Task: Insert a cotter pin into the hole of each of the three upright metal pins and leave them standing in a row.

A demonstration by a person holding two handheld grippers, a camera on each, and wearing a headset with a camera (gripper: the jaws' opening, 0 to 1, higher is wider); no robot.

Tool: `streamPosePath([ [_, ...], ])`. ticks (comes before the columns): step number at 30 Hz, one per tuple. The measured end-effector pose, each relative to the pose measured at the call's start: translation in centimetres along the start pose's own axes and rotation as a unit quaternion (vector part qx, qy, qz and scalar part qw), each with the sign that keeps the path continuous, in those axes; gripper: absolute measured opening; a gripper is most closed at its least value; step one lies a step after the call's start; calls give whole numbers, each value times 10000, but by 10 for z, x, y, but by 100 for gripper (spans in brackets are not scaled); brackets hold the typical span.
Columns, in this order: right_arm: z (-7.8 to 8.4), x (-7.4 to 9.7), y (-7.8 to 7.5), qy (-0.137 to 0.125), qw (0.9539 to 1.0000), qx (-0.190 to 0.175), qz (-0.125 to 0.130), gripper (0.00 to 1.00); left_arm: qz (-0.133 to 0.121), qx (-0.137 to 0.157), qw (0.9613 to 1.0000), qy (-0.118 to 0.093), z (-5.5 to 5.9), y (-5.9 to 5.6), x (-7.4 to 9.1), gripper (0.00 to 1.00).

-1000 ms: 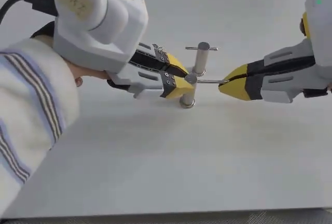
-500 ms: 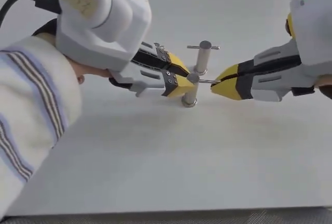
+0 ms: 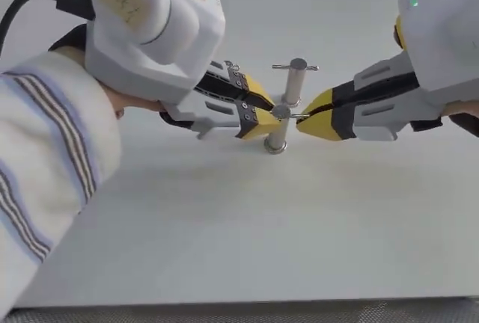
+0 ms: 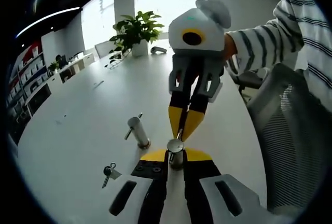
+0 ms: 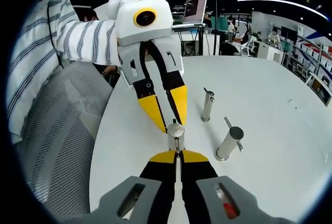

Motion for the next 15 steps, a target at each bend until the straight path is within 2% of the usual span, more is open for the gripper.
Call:
streamPosePath([
  [1, 0, 0, -1, 19, 10000, 37, 40, 0, -4, -79, 10000, 49, 1, -1, 1, 2],
  [2, -1, 0, -3, 43, 9999, 113, 69, 0, 3, -91, 10000, 8, 0, -1, 1, 0],
  [3, -2, -1, -3, 65, 9999, 83, -21, 0, 32, 16, 10000, -7, -1, -4, 1, 0],
  [5, -2, -1, -2, 99, 9997, 199, -78, 0, 36, -28, 10000, -2, -2, -4, 0, 0],
  [10, -1, 0, -1, 126, 9997, 187, -88, 0, 28, 29, 10000, -20, -3, -5, 0, 0],
  [15, -2, -1, 1, 120, 9998, 165, -76, 0, 22, -44, 10000, 35, -3, -6, -1, 0],
])
Point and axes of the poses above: the centre of the closed fingertips' face, and the gripper's own axes: x roughly backward along the fingers, y roughly to its left, z roughly out of its underside, the point moved 6 cm from there along x, roughly backward along the fingers, and after that the axes turned 1 degree about -y, right-handed, at the moved point
